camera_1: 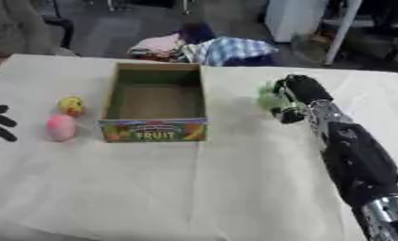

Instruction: Pick up objects on the table and place them in the box.

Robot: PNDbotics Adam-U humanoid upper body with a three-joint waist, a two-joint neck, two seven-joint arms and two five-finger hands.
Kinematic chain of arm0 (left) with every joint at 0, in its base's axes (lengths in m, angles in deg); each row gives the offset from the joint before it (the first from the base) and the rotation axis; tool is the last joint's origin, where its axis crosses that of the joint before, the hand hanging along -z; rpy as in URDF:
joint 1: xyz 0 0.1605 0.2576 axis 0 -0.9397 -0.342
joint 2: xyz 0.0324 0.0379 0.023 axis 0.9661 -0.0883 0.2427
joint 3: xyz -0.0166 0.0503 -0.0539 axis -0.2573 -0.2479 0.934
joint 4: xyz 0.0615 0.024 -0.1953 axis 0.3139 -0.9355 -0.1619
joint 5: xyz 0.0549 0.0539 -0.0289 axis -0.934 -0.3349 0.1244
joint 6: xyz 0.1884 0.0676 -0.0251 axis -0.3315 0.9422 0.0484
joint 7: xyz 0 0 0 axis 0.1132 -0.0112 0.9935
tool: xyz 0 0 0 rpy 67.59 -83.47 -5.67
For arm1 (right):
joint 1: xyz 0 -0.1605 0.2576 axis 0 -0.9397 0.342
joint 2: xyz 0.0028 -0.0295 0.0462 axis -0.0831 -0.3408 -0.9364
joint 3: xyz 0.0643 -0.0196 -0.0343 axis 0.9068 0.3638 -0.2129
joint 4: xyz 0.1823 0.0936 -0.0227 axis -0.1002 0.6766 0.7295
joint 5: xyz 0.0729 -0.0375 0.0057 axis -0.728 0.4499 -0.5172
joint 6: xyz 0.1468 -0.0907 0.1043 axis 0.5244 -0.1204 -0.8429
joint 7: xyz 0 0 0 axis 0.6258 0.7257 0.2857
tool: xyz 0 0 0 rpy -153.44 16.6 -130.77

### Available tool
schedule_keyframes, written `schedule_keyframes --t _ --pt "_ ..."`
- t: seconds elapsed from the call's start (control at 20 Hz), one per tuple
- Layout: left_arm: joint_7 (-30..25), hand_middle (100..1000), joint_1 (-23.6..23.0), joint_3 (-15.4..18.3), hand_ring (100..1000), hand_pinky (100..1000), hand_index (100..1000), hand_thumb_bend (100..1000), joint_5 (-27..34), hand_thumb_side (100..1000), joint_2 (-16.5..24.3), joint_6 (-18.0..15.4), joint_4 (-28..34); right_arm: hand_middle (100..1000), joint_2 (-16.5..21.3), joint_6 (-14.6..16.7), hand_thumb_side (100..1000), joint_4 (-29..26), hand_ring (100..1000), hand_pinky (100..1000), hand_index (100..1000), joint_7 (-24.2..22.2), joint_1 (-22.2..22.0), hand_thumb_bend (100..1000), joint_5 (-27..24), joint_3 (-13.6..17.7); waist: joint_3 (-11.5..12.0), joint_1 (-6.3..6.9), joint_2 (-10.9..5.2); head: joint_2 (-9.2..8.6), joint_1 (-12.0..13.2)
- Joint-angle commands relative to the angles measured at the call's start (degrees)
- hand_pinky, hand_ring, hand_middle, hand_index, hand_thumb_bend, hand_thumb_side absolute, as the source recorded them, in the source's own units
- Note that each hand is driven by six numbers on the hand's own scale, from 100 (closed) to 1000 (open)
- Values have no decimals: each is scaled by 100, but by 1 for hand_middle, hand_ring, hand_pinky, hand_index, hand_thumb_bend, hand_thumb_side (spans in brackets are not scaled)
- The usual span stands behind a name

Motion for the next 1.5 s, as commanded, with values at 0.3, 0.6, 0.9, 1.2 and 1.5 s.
schedule_keyframes --t 0.3,0.6,0.9,1.2,1.5 --pt "-20 620 71 -9 556 1000 849 213 26 768 105 -5 73 213 -122 403 100 -848 489 541 374 -420 414 229 -775 -248 1 21 -81 29 -65" --pt "-66 619 108 -58 556 1000 849 214 57 764 106 -14 72 218 -614 531 100 -1006 493 544 378 -690 721 236 -891 -370 142 34 -103 29 -155" --pt "-129 619 191 -123 556 1000 849 216 109 761 101 -24 85 234 -1059 547 100 -867 502 550 398 -755 829 211 -623 -368 368 72 -84 29 -298" --pt "-182 619 218 -165 556 1000 849 216 138 764 90 -39 85 274 -1344 509 100 -546 523 567 450 -680 687 151 -172 -309 465 122 -72 29 -325" --pt "-185 619 216 -158 556 1000 849 219 129 760 112 -46 63 744 -1308 717 585 -489 681 675 930 -494 566 144 -88 -344 383 125 -73 29 -282"
